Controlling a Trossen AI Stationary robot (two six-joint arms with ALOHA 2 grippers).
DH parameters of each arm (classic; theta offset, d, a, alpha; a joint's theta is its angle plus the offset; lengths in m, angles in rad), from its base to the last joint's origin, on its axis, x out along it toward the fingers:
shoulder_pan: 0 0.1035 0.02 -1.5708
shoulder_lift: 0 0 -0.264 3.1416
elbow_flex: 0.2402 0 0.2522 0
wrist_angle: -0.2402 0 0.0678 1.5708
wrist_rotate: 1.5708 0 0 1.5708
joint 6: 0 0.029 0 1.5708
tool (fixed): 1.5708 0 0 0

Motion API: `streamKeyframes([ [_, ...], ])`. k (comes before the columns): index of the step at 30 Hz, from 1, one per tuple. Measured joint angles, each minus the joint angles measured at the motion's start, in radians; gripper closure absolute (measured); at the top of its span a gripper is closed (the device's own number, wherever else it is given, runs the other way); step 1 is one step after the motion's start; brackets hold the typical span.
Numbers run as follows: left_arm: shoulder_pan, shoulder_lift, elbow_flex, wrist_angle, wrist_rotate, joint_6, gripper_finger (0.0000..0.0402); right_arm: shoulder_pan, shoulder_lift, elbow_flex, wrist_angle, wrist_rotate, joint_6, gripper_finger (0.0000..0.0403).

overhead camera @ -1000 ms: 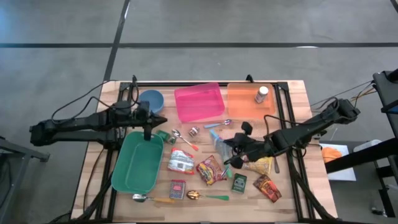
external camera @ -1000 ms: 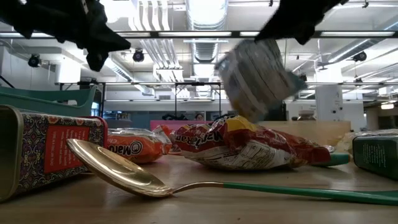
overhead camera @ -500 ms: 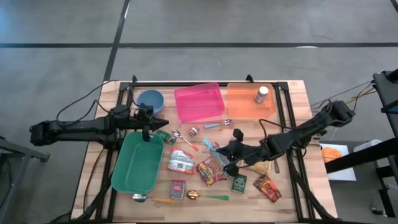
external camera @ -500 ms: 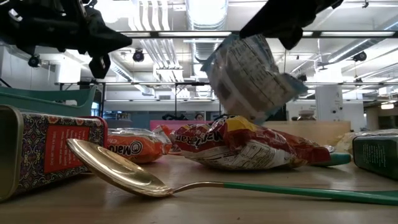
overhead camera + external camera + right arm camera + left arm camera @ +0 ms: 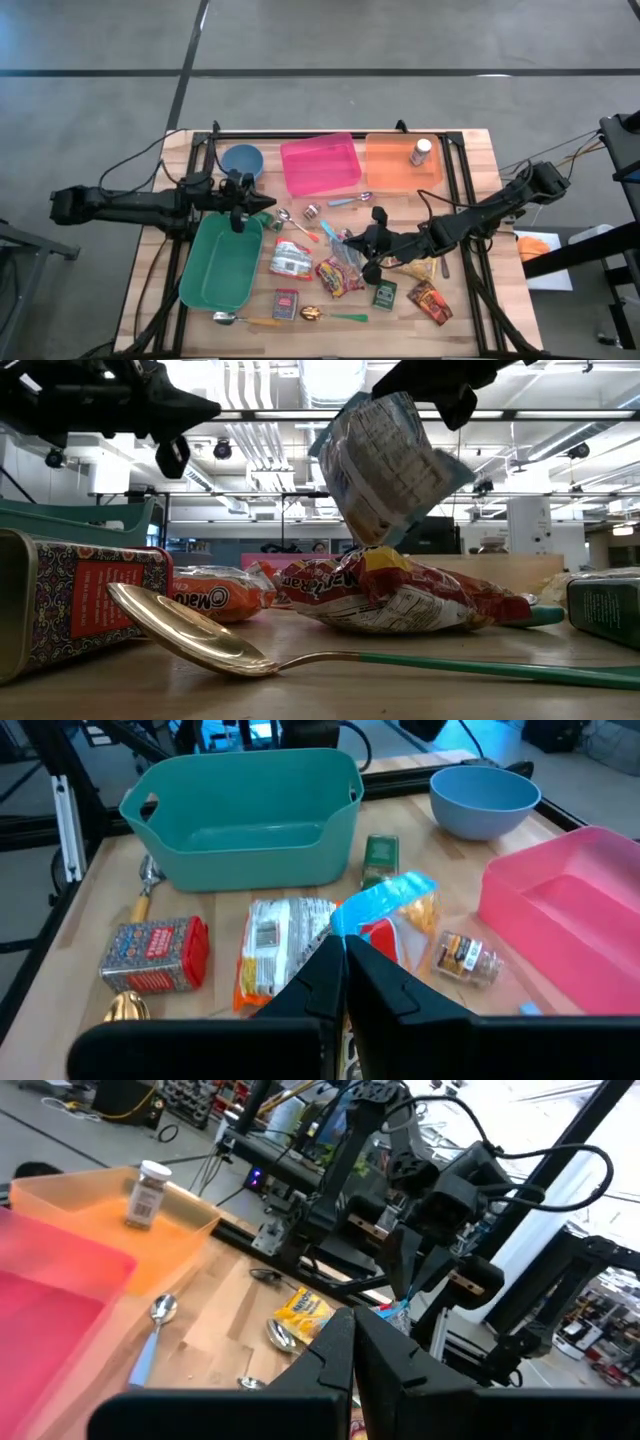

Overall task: Pick & Place Food Item
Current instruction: Put the bottom blue noodle pack into the green bin

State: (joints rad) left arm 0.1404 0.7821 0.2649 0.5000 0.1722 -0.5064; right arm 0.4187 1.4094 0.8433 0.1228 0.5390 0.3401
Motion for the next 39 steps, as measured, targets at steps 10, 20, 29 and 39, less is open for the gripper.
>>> streamKeyframes([
  [10,-0.055,0.260,0.113,0.031,-0.019,0.109,0.0349,0.002,0.000,0.000,0.024,-0.025,0.000,0.0395],
  [20,-0.197,0.462,0.251,0.022,-0.019,0.428,0.0200,0.009,0.001,0.000,0.052,-0.078,0.007,0.0395],
  [29,-0.261,0.541,0.336,0.023,-0.025,0.537,0.0119,0.025,0.005,0.000,0.095,-0.106,0.008,0.0395],
  [39,-0.272,0.655,0.408,0.016,-0.058,0.577,0.0108,0.026,0.055,0.007,0.177,-0.131,-0.004,0.0395],
])
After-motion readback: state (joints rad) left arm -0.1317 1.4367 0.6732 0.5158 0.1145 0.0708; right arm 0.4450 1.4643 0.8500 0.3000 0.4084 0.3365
